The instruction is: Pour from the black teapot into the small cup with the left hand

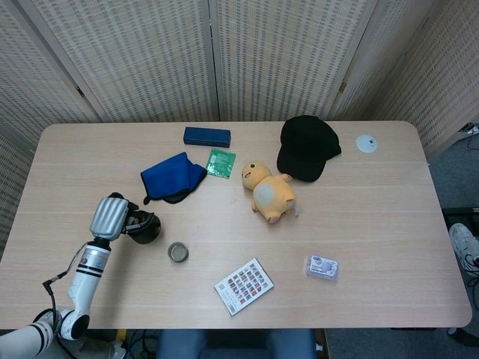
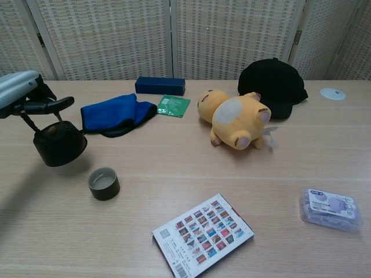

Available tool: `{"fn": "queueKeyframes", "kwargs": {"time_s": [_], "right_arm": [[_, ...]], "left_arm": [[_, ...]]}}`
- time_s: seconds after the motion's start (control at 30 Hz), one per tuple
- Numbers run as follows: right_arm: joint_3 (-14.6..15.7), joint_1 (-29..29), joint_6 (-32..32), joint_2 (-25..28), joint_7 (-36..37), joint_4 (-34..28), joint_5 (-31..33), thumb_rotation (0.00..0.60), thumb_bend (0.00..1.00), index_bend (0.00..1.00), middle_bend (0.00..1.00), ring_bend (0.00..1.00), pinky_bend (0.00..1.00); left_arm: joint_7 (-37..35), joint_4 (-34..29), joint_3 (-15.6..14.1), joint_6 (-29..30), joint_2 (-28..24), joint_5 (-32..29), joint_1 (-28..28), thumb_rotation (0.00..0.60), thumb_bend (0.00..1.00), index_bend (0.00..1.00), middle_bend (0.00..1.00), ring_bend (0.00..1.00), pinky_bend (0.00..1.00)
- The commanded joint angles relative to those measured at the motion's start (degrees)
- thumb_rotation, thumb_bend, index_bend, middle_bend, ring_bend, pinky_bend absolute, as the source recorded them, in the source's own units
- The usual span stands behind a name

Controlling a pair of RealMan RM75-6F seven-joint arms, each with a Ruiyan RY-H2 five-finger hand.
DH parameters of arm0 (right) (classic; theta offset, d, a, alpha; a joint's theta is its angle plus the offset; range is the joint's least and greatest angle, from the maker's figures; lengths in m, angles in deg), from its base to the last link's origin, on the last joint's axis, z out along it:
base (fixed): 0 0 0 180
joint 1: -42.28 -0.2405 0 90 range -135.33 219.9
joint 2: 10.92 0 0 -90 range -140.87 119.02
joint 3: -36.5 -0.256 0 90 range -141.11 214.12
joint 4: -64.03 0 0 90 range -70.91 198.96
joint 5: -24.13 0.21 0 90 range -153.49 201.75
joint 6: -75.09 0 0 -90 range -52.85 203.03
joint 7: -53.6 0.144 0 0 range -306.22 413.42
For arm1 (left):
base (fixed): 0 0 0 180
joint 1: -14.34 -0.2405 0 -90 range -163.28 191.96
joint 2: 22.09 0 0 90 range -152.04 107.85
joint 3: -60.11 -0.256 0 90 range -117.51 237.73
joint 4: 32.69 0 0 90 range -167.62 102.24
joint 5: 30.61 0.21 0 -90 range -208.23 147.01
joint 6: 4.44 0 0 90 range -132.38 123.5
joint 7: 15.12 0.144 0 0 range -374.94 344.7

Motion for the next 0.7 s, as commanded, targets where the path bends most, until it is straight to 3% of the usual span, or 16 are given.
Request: {"fn": "queueKeyframes", "kwargs": {"time_s": [0.03, 0.3, 0.7], "right_arm": [[0.0, -0.1, 0.1, -0.1, 0.0, 0.1, 0.0, 0.600, 0.31, 0.23, 0.27, 0.17, 0.04], [0.0, -0.3, 0.3, -0.3, 0.0, 0.4, 0.1, 0.600, 0.31, 0.23, 0.27, 0.17, 0.04], [0.1, -0.2, 0.4, -0.3, 0.0, 0.4, 0.2, 0.600, 0.31, 0.23, 0.27, 0.17, 0.04]], "left_arm": [[0.8, 0.7, -0.3, -0.1, 0.2, 0.2, 0.1, 0.105, 0.23, 0.98, 0.99, 0.86, 0.38], [2.5, 1.6, -0.9, -0.8, 0.3, 0.3, 0.2, 0.017, 0.18, 0.96, 0.97, 0.84, 0.38], [4.8, 3.3, -1.6, -2.1, 1.1, -0.1, 0.2, 0.014, 0.18, 0.93, 0.94, 0.81, 0.38]]}}
